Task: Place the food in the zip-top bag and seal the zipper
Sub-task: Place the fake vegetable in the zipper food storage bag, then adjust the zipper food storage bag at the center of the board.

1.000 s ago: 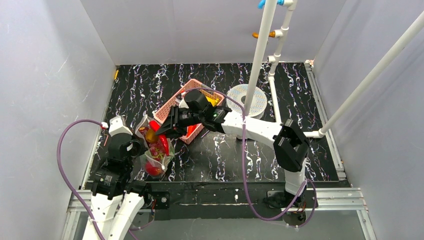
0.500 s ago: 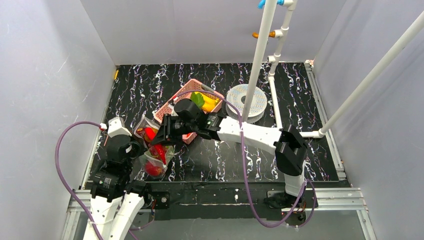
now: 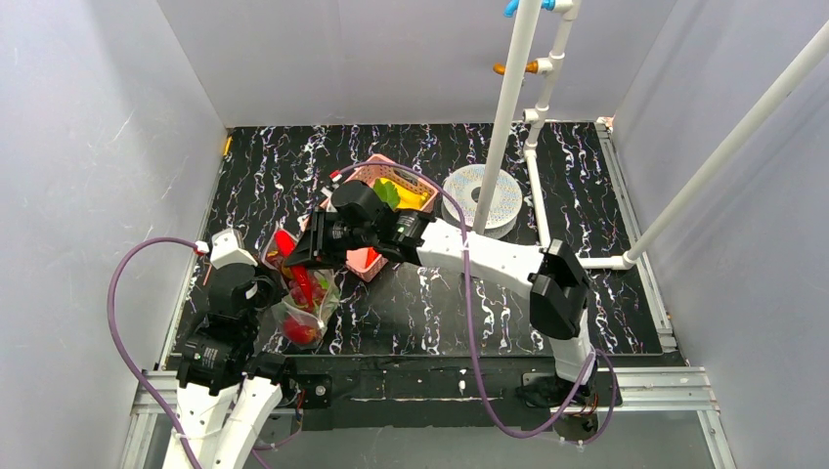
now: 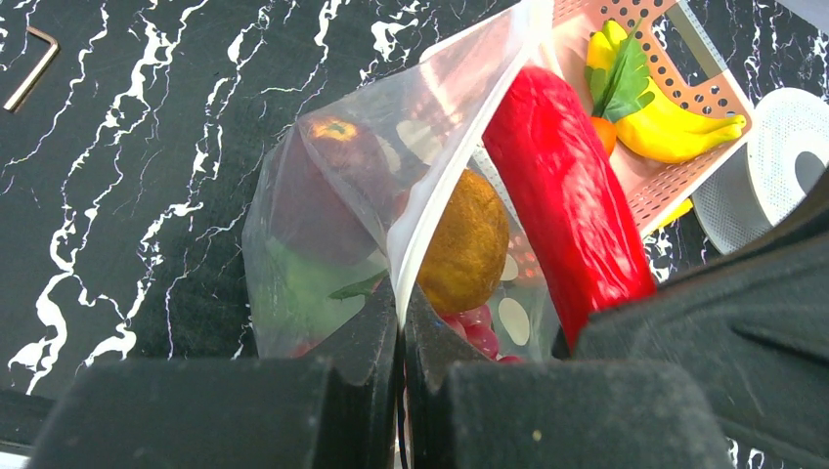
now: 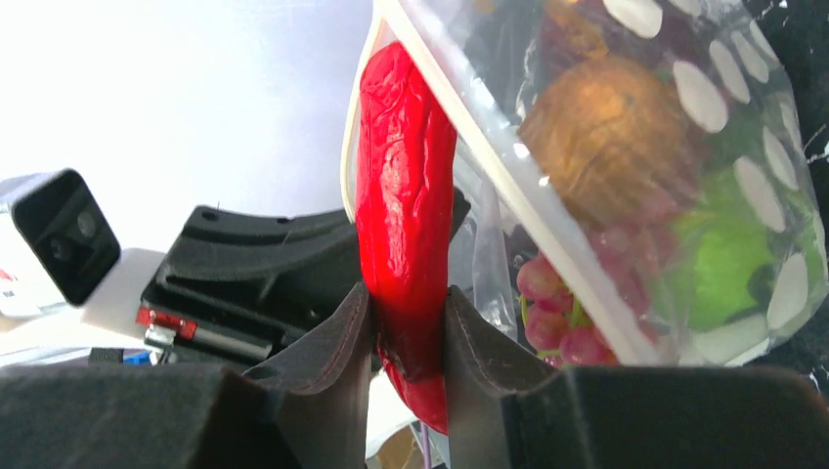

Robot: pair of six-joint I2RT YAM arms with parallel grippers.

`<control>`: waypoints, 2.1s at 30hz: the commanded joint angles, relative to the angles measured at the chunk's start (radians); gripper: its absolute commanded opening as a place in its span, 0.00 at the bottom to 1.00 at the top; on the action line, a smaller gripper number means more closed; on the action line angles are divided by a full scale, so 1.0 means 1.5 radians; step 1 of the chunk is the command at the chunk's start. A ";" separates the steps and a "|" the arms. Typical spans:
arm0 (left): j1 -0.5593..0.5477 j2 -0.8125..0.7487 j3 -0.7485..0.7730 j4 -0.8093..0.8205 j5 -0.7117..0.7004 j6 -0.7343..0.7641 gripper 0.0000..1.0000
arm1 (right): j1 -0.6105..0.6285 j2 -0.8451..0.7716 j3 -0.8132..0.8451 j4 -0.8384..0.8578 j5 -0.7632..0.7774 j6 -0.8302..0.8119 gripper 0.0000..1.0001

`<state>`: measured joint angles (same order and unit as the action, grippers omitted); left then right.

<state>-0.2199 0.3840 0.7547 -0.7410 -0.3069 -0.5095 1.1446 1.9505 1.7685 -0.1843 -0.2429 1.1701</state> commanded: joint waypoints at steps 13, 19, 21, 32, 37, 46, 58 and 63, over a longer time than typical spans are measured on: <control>-0.002 -0.010 0.002 -0.001 -0.017 -0.003 0.00 | 0.027 0.022 0.091 -0.060 0.120 -0.141 0.53; -0.002 -0.007 0.002 -0.001 -0.017 -0.003 0.00 | 0.048 -0.019 0.088 -0.090 0.148 -0.228 0.68; -0.002 -0.006 0.002 -0.002 -0.017 -0.002 0.00 | 0.058 -0.045 0.087 -0.096 0.179 -0.272 0.71; -0.002 0.003 0.004 -0.004 -0.015 -0.002 0.00 | 0.076 -0.080 0.113 -0.279 0.365 -0.502 0.98; -0.002 0.010 0.004 -0.005 -0.016 -0.002 0.00 | 0.076 -0.079 0.083 -0.306 0.426 -0.495 0.98; -0.001 0.016 0.006 -0.008 -0.018 -0.003 0.00 | 0.075 -0.023 0.070 -0.235 0.324 -0.454 0.87; -0.002 0.025 0.122 -0.107 0.001 -0.105 0.00 | 0.077 -0.025 0.164 -0.274 0.312 -0.570 0.01; -0.001 0.055 0.267 -0.104 0.071 -0.142 0.00 | 0.078 -0.100 0.187 -0.225 0.342 -0.682 0.01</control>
<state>-0.2199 0.4459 1.0020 -0.8949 -0.2731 -0.6443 1.2574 1.9517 1.9677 -0.6066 0.2161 0.3114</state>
